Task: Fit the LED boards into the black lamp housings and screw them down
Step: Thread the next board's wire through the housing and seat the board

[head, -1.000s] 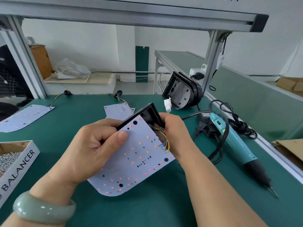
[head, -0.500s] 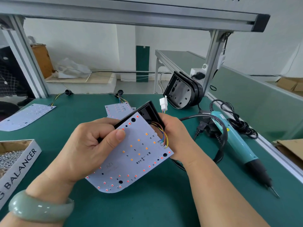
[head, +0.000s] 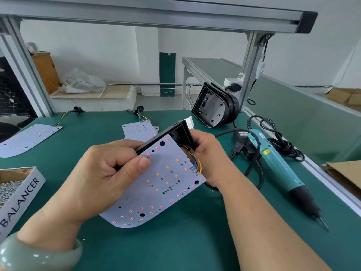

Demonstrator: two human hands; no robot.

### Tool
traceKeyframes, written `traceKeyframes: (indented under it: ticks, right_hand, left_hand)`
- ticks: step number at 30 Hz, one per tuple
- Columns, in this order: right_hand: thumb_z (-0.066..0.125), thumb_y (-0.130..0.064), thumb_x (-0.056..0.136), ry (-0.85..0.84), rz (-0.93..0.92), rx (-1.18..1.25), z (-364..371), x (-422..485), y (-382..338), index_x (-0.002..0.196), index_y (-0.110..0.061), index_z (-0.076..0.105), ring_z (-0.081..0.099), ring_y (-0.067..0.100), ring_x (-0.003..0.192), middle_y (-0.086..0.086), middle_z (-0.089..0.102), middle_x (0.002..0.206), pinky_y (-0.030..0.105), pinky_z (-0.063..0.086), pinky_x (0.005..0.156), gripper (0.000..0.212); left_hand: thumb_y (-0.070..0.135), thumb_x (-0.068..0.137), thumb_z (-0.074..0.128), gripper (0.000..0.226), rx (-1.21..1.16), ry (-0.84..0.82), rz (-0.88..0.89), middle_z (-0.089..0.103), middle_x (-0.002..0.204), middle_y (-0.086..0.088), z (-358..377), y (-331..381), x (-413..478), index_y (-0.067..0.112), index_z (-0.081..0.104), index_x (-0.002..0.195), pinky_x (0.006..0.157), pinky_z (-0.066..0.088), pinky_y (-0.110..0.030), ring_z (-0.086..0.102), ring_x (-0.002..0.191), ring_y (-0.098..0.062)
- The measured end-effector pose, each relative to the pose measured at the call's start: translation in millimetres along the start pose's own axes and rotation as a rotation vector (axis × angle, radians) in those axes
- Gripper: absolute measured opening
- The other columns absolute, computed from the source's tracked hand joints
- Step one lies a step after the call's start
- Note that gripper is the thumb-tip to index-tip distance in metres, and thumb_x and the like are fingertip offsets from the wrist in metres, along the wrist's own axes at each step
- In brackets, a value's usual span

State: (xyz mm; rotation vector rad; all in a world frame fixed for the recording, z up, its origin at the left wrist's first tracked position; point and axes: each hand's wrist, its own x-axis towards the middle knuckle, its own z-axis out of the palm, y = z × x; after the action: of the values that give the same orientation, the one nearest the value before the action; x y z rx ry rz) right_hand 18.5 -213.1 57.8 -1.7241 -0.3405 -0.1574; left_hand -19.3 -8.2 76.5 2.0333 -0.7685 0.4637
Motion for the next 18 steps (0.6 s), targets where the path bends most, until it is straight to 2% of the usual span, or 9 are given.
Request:
traceKeyframes:
  ticks: [2,4,6,8,10,12,15,17,18]
  right_hand:
    - [0.064,0.008,0.084,-0.027,-0.004,0.001,-2,-2,1,0.096,-0.007,0.071,0.057,0.013,0.079,0.013,0.069,0.087,0.037,0.052,0.075,0.020]
    - [0.065,0.004,0.082,-0.129,0.019,0.135,-3,-6,0,0.096,-0.016,0.072,0.060,0.013,0.080,0.000,0.070,0.087,0.031,0.052,0.076,0.025]
    - [0.065,-0.017,0.081,-0.299,0.144,0.409,-7,-9,0,0.097,-0.018,0.075,0.063,0.015,0.083,-0.001,0.071,0.090,0.029,0.051,0.079,0.019]
    - [0.058,-0.040,0.081,-0.307,0.235,0.664,-7,-10,-3,0.094,-0.017,0.077,0.064,0.016,0.085,0.000,0.072,0.090,0.030,0.050,0.083,0.032]
    - [0.056,-0.028,0.085,-0.224,0.222,0.684,1,-7,1,0.091,-0.011,0.074,0.060,0.022,0.086,0.006,0.070,0.089,0.033,0.049,0.082,0.026]
    - [0.055,-0.007,0.086,-0.160,0.143,0.538,14,-7,3,0.093,0.000,0.068,0.048,0.030,0.090,0.014,0.063,0.093,0.043,0.040,0.085,0.016]
    - [0.050,0.010,0.092,-0.075,0.057,0.381,29,-6,5,0.104,0.018,0.059,0.047,0.032,0.096,0.029,0.060,0.102,0.057,0.038,0.094,0.017]
    - [0.051,0.009,0.093,0.007,0.033,0.319,32,-4,0,0.099,0.019,0.061,0.050,0.028,0.090,0.031,0.064,0.097,0.055,0.043,0.088,0.015]
    - [0.052,0.009,0.092,0.041,0.010,0.252,30,-4,-2,0.090,0.014,0.065,0.051,0.023,0.085,0.028,0.066,0.089,0.047,0.045,0.080,0.013]
  left_hand:
    - [0.051,0.086,0.053,0.053,-0.085,-0.021,-0.021,0.059,0.078,-0.026,-4,-2,-1,0.011,0.045,0.052,0.048,0.033,-0.029,0.048,0.059,-0.034]
    - [0.061,0.084,0.055,0.067,-0.228,-0.017,-0.091,0.066,0.073,-0.007,-9,-5,-4,0.000,0.057,0.058,0.045,0.038,-0.020,0.056,0.055,-0.023]
    - [0.070,0.074,0.061,0.069,-0.392,0.080,-0.220,0.067,0.060,0.004,-13,-8,-6,0.002,0.066,0.067,0.044,0.040,-0.010,0.056,0.045,-0.010]
    - [0.077,0.059,0.067,0.067,-0.548,0.185,-0.383,0.069,0.058,-0.001,-15,-14,-5,0.012,0.073,0.071,0.046,0.048,-0.016,0.059,0.042,-0.013]
    - [0.079,0.048,0.071,0.068,-0.650,0.227,-0.504,0.073,0.065,-0.007,-15,-19,-4,0.016,0.076,0.074,0.048,0.055,-0.026,0.066,0.048,-0.018]
    - [0.079,0.043,0.074,0.072,-0.688,0.213,-0.576,0.074,0.072,-0.011,-15,-19,-1,0.016,0.077,0.078,0.050,0.057,-0.032,0.070,0.055,-0.022]
    - [0.076,0.044,0.076,0.069,-0.718,0.176,-0.642,0.074,0.071,-0.010,-13,-16,-1,0.016,0.077,0.078,0.047,0.055,-0.030,0.069,0.053,-0.021]
    - [0.068,0.059,0.071,0.056,-0.721,0.152,-0.672,0.073,0.067,-0.010,-10,-13,-2,0.016,0.077,0.076,0.044,0.053,-0.027,0.067,0.049,-0.020]
    - [0.064,0.065,0.065,0.051,-0.730,0.155,-0.684,0.072,0.066,-0.010,-9,-12,-2,0.016,0.077,0.074,0.043,0.053,-0.026,0.066,0.048,-0.019]
